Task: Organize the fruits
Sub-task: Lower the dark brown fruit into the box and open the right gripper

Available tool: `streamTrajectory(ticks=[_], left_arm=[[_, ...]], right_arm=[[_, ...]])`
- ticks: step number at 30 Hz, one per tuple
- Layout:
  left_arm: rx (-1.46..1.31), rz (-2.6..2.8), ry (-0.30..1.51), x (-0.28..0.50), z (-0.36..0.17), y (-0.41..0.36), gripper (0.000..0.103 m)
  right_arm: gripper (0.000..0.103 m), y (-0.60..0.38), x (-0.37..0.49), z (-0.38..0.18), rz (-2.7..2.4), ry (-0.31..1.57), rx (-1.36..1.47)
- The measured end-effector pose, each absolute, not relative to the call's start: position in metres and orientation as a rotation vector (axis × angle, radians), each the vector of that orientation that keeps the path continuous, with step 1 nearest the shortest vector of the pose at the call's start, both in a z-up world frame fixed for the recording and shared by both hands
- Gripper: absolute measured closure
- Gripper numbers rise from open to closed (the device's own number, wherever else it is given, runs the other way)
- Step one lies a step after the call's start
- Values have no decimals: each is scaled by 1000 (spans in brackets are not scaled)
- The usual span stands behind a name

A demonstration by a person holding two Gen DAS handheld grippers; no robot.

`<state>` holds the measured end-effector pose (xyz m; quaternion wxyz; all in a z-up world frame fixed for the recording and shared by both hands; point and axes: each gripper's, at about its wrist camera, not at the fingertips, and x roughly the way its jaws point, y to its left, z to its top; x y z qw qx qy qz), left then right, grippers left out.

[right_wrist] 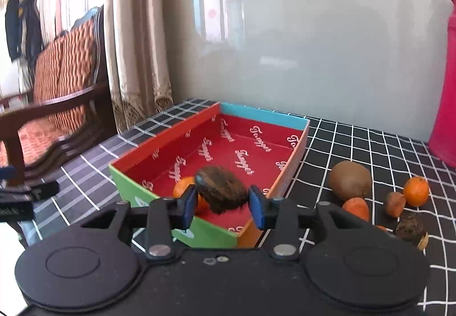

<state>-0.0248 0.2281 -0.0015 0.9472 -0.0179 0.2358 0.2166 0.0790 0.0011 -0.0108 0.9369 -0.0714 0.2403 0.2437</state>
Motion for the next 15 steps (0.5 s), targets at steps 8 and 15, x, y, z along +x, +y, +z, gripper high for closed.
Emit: streamTrajectory(ticks=[8,15], left_arm=[[-26,406,470,-19,1,215,0],[-9,361,461,-12,4,194,0]], right_arm=[[39,-15,70,-2,456,418,-107],[36,-33,70,2,419,408,-129]])
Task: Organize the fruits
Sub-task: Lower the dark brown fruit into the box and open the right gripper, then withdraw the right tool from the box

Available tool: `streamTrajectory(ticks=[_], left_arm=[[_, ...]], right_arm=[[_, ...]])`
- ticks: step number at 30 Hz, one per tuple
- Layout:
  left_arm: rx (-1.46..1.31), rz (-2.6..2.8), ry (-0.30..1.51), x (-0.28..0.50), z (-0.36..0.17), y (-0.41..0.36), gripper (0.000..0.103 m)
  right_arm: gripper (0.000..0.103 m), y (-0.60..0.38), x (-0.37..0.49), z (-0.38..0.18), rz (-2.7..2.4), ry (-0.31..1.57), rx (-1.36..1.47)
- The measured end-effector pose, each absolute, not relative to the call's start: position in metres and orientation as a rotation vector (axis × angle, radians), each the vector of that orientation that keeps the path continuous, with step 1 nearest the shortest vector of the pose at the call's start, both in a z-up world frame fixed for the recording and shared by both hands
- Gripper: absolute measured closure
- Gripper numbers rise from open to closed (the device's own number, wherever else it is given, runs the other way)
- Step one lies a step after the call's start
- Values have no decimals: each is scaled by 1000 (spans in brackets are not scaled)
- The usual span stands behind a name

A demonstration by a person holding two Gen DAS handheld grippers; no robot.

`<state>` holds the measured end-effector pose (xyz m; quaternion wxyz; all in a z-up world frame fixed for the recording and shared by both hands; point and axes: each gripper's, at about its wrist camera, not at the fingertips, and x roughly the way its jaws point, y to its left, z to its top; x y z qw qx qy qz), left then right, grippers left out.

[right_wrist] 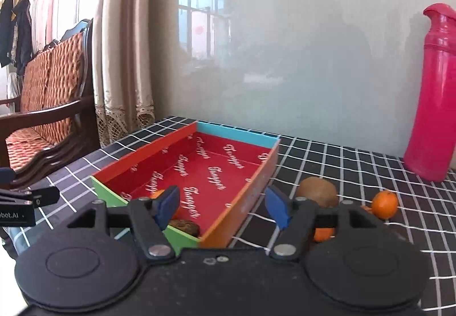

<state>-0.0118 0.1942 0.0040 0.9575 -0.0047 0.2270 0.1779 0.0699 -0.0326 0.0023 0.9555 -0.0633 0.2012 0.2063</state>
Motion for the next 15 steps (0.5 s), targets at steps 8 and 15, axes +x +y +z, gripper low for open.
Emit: streamTrajectory(ticks=[8,15], left_arm=[[18,308,455,-2,7,168,0],[39,252,447,6,9,142,0]], right_arm=[[28,-75,69,11,328,387,-94],[28,-117,71,14,240,391,-51]])
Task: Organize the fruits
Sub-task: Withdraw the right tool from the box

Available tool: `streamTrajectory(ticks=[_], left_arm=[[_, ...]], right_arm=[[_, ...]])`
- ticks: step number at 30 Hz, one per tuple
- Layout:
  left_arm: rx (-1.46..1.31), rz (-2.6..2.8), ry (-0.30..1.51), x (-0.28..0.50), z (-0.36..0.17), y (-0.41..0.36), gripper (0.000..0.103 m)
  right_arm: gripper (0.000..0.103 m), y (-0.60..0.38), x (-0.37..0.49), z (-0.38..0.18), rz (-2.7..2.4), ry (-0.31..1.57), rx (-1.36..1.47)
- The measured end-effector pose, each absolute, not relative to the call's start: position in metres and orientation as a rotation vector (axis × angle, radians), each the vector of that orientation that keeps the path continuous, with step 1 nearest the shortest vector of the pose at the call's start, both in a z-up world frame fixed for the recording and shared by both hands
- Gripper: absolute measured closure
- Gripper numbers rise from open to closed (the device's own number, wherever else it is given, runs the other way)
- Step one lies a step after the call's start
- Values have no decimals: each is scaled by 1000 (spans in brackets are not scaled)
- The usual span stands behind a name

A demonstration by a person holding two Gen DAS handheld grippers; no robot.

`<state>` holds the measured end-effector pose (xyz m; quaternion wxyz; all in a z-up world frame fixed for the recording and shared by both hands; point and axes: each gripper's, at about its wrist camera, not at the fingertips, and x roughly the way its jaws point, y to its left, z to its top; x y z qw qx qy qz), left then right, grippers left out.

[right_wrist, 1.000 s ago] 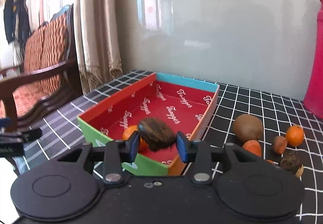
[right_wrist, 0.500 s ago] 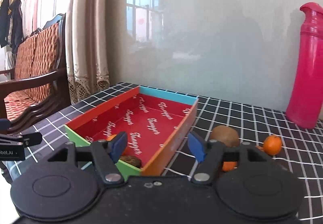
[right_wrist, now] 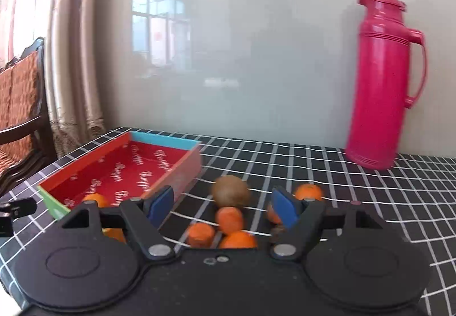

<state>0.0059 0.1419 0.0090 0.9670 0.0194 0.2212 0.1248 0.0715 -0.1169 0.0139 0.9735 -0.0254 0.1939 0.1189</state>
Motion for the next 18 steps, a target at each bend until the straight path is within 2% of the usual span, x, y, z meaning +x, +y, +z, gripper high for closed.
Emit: streamTrajectory(ticks=[18], left_arm=[[77,136,443,21,11,81,0]], right_arm=[[26,-193,64,16,110,399,9]])
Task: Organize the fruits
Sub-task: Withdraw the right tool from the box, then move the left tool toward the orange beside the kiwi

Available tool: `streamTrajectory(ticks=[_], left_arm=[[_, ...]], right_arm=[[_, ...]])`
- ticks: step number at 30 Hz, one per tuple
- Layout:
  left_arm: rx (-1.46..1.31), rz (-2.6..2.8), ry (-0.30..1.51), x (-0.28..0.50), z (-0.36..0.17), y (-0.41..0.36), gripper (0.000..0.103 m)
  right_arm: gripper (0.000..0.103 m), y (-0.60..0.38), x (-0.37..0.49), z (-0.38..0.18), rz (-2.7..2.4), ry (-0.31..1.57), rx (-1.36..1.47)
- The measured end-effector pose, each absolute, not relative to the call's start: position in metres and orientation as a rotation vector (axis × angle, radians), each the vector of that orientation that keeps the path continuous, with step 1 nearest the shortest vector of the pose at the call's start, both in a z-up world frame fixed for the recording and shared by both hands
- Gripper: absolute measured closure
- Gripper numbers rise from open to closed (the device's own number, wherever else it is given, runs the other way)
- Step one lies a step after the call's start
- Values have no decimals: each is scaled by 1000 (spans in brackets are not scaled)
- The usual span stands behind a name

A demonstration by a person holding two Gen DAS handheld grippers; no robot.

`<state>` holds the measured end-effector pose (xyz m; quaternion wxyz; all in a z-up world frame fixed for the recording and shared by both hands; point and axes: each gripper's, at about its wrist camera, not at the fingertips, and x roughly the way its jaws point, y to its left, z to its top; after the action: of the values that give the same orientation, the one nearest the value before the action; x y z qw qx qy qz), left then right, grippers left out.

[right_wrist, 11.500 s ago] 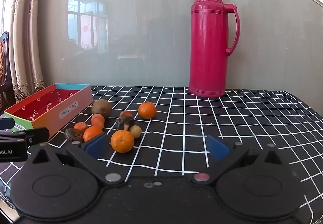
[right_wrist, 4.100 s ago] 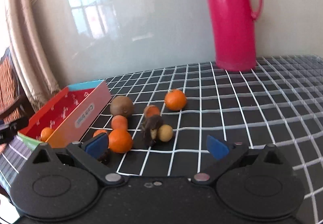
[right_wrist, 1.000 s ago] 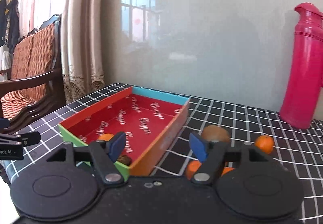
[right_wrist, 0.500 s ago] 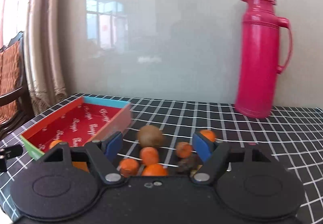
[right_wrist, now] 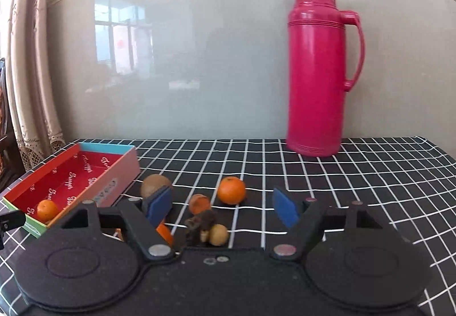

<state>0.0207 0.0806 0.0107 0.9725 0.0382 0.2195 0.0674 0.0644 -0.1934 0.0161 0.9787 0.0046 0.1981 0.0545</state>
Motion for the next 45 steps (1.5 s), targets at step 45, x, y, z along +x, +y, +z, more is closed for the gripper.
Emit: streamTrajectory(ticks=[45], left_arm=[[125,-36,502,45,-4,-24,0]], right_arm=[[26,-302,38,9,-57,406,72]])
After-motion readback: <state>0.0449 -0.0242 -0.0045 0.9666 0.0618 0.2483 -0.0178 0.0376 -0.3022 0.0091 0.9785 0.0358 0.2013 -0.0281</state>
